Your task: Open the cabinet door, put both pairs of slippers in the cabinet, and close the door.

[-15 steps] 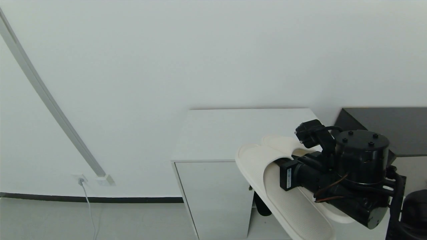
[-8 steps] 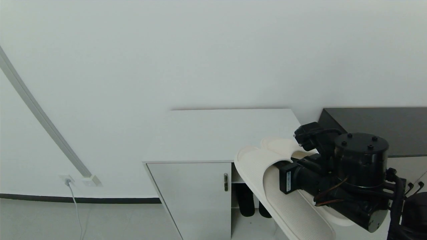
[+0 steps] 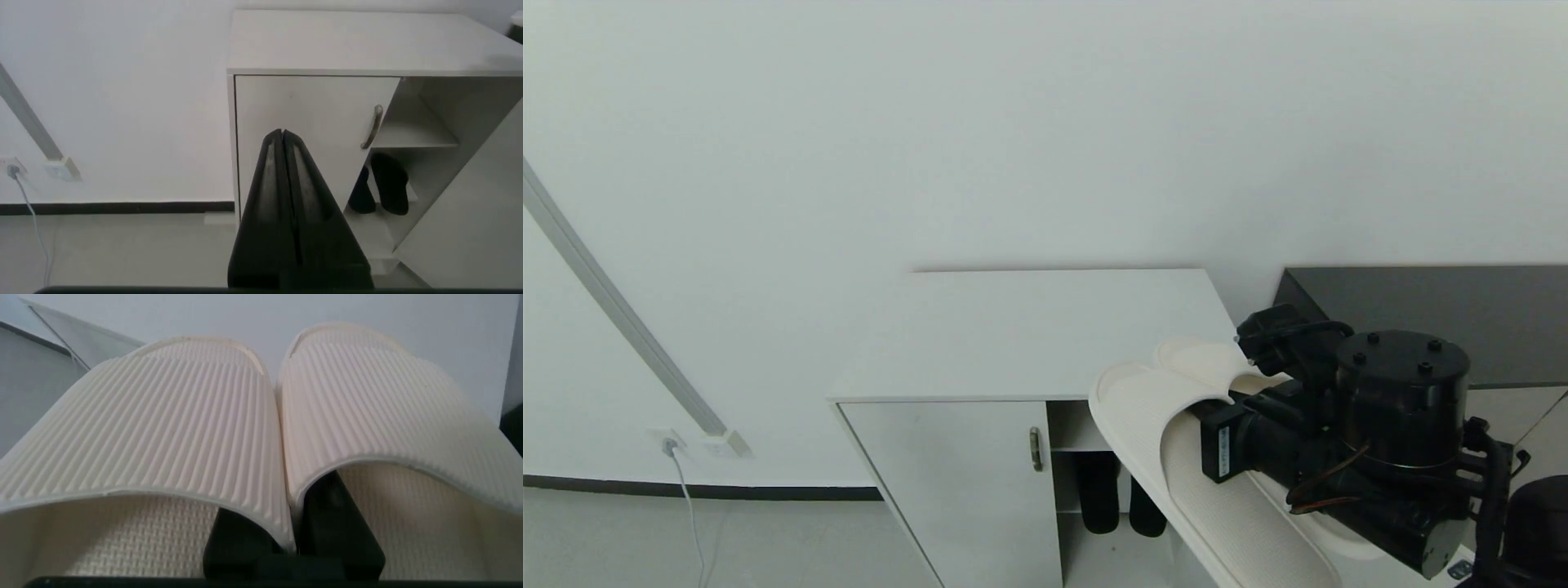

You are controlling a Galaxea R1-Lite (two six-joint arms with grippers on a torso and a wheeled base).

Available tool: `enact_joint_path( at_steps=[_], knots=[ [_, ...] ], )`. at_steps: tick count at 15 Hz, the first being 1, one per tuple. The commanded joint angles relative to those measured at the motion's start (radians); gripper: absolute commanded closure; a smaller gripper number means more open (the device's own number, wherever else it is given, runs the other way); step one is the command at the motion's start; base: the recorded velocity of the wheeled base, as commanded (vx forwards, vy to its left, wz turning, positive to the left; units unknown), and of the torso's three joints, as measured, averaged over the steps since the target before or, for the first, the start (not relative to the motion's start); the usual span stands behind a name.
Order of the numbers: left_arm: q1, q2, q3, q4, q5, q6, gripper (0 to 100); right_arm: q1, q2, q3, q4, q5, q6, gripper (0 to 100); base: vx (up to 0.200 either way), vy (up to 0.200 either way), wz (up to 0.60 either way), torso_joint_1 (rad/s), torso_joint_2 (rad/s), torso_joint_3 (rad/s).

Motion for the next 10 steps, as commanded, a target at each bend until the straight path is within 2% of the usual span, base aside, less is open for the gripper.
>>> enact_joint_path(
  at_steps=[1, 9, 10],
  knots=[
    [0.001, 0.001, 0.000, 0.000, 0.001, 0.000, 100, -0.001, 0.002, 0.001, 0.000, -0.001, 0.000, 100, 0.000, 0.000, 0.00, 0.000, 0.00, 0.000],
    [0.000, 0.001, 0.000, 0.000, 0.001, -0.003, 100, 0.002, 0.004, 0.022, -0.002, 0.000, -0.035, 100, 0.000, 0.000, 0.00, 0.000, 0.00, 0.000],
    [0.001, 0.001, 0.000, -0.002, 0.001, -0.003, 100, 0.005, 0.004, 0.022, -0.002, 0.000, -0.035, 100, 0.000, 0.000, 0.00, -0.124, 0.28, 0.139]
  ],
)
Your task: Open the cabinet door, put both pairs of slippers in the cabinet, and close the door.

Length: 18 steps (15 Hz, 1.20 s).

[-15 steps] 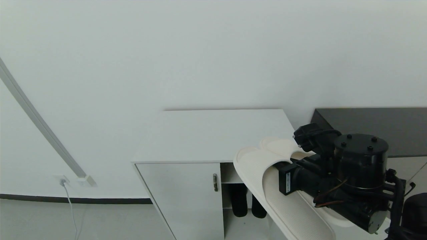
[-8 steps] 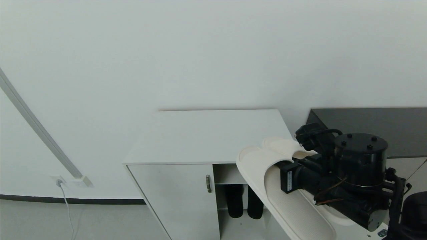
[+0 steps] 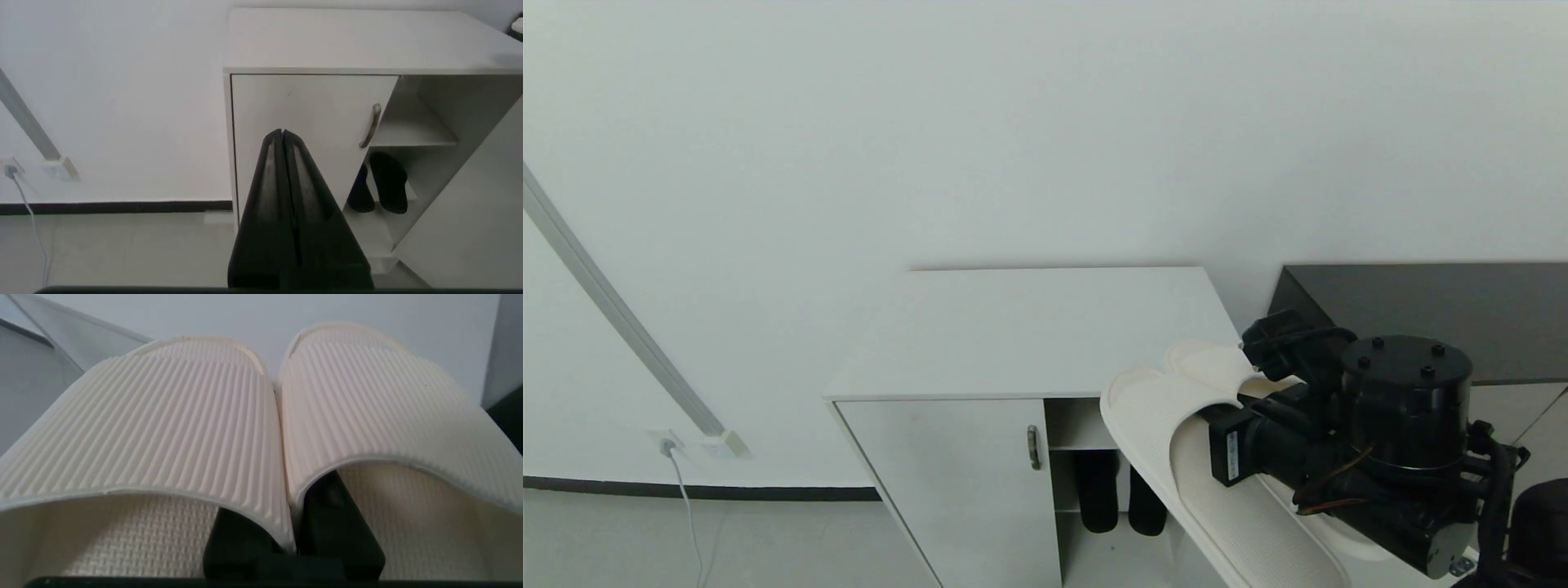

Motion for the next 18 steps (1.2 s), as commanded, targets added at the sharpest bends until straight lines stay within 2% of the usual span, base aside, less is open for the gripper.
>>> enact_joint_path(
  at_steps=[1, 10, 18],
  knots=[
    [0.000, 0.001, 0.000, -0.001, 0.002, 0.000, 100, 0.004, 0.001, 0.001, 0.000, 0.001, 0.000, 100, 0.000, 0.000, 0.00, -0.134, 0.33, 0.188],
    [0.001, 0.001, 0.000, 0.001, 0.002, 0.000, 100, 0.016, -0.002, 0.013, 0.000, 0.001, -0.002, 100, 0.000, 0.000, 0.00, -0.166, 0.39, 0.215],
    [0.001, 0.001, 0.000, 0.001, 0.002, 0.000, 100, 0.018, 0.002, 0.015, 0.000, 0.003, 0.000, 100, 0.000, 0.000, 0.00, -0.220, 0.54, 0.317]
  ],
)
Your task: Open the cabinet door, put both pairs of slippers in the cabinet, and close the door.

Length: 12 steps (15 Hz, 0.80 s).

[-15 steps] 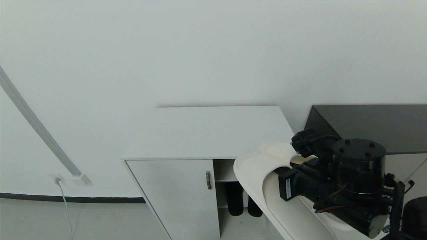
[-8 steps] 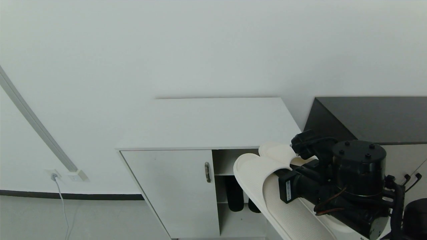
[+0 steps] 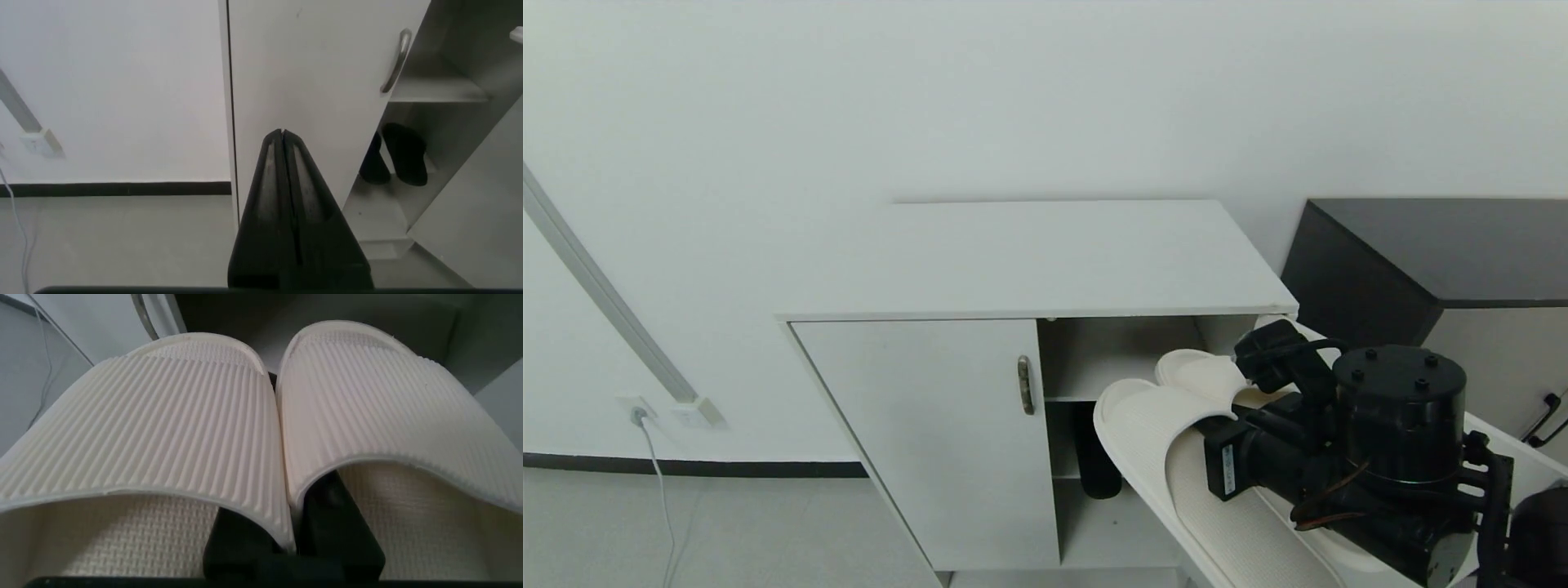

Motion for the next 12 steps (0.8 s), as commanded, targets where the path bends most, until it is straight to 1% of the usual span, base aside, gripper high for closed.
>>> enact_joint_path(
  at_steps=[1, 7, 12],
  knots=[
    [0.001, 0.001, 0.000, 0.000, 0.001, 0.000, 100, 0.000, 0.004, 0.000, 0.000, 0.001, 0.000, 100, 0.000, 0.000, 0.00, -0.203, 0.53, 0.330],
    [0.001, 0.001, 0.000, 0.000, 0.000, 0.000, 100, 0.005, 0.004, 0.007, 0.000, -0.001, 0.000, 100, 0.000, 0.000, 0.00, -0.177, 0.50, 0.321],
    [0.001, 0.001, 0.000, 0.000, 0.000, 0.000, 100, 0.008, 0.005, 0.013, 0.000, 0.002, 0.000, 100, 0.000, 0.000, 0.00, -0.141, 0.48, 0.334]
  ],
)
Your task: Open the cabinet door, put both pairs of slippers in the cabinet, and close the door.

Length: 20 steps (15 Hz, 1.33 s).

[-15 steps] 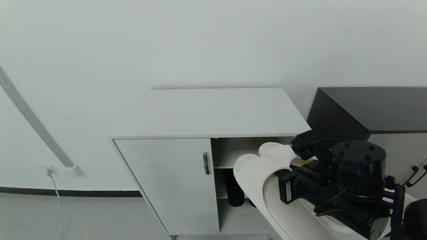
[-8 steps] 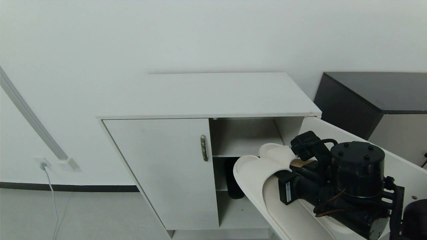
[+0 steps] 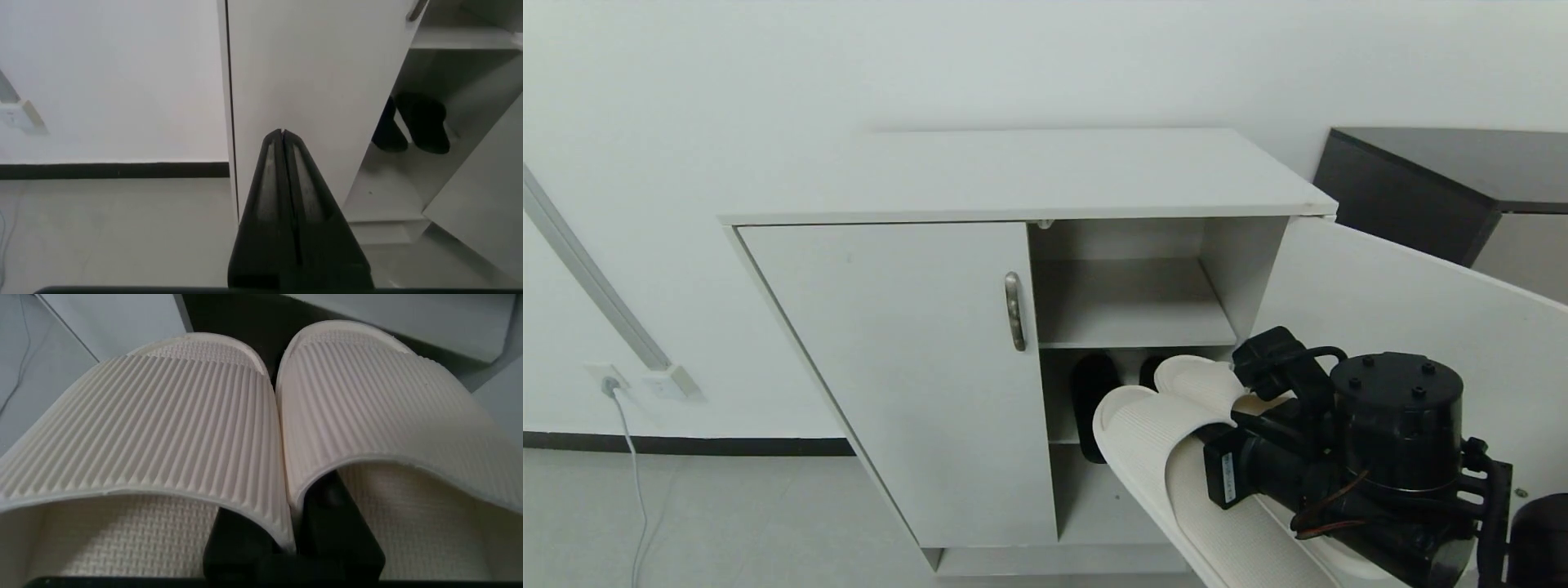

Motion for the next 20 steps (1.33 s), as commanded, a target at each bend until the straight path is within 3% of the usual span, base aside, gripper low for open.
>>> enact_joint_path(
  at_steps=[1, 10, 20],
  knots=[
    [0.001, 0.001, 0.000, 0.000, 0.001, 0.000, 100, 0.002, 0.003, 0.000, 0.000, 0.002, 0.001, 100, 0.000, 0.000, 0.00, -0.105, 0.47, 0.344],
    [0.000, 0.001, 0.000, 0.000, 0.001, 0.000, 100, 0.008, 0.011, 0.010, 0.000, 0.002, -0.010, 100, 0.000, 0.000, 0.00, -0.047, 0.43, 0.372],
    [0.000, 0.001, 0.000, 0.000, 0.001, 0.000, 100, 0.019, 0.017, 0.027, -0.023, 0.002, -0.012, 100, 0.000, 0.000, -0.06, 0.001, 0.03, 0.027]
  ],
)
